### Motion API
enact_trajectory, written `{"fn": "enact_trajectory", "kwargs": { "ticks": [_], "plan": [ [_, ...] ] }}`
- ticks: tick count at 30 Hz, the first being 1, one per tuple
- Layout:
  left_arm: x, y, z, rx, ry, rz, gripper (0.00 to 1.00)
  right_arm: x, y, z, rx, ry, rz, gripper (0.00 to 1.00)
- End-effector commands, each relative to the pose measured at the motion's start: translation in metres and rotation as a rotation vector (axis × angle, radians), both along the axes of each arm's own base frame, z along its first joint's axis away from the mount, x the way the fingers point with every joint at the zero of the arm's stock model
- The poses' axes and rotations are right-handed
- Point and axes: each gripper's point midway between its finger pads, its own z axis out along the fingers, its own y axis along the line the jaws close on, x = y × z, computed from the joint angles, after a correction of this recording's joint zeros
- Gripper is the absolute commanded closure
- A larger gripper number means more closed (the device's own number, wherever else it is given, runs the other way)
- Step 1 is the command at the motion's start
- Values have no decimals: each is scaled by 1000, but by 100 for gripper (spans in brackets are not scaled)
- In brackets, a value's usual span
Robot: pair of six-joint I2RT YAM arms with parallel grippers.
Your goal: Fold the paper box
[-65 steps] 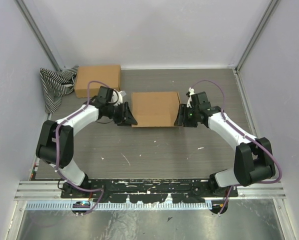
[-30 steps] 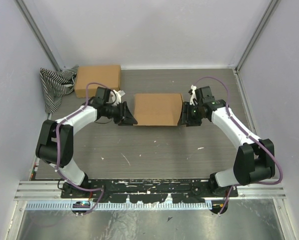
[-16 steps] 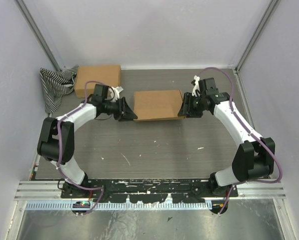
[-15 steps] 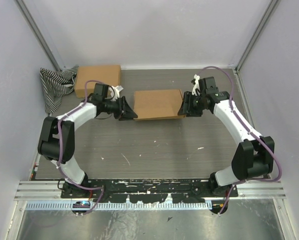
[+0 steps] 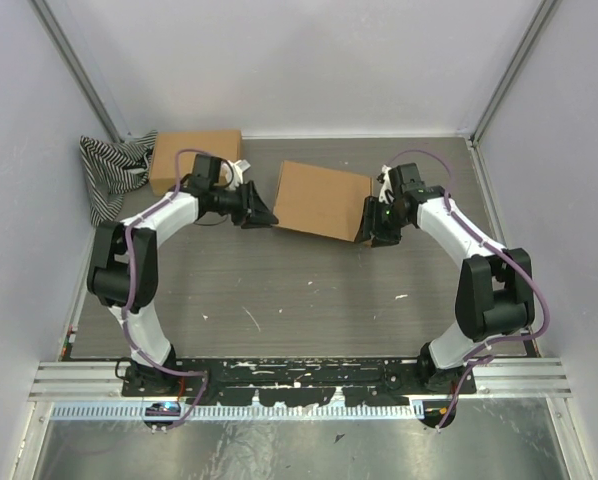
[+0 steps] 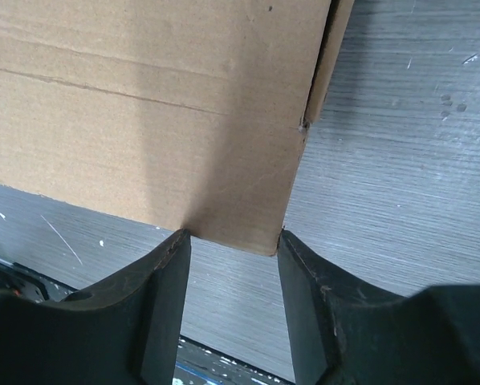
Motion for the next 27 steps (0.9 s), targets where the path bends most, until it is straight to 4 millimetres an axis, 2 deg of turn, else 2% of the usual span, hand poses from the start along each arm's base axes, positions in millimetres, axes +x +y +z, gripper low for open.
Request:
{"fn": "enact_trajectory", "kwargs": {
  "ticks": [1,9,16,20,27],
  "plan": [
    [-16,2,-21,30,63,-34,64,8,3,1,1,-47,13,48],
    [-27,6,-45,54,107,-37,64,9,0,1,-22,-43,23,48],
    [-31,6,-54,53,129,-39,63,13,-3,1,-43,-51,12,48],
    [-32,4,-56,27,139,-37,64,17,1,5,-23,-57,19,49],
    [-36,0,-51,-12,147,-52,65,18,16,27,63,-88,48,49]
  ]
}}
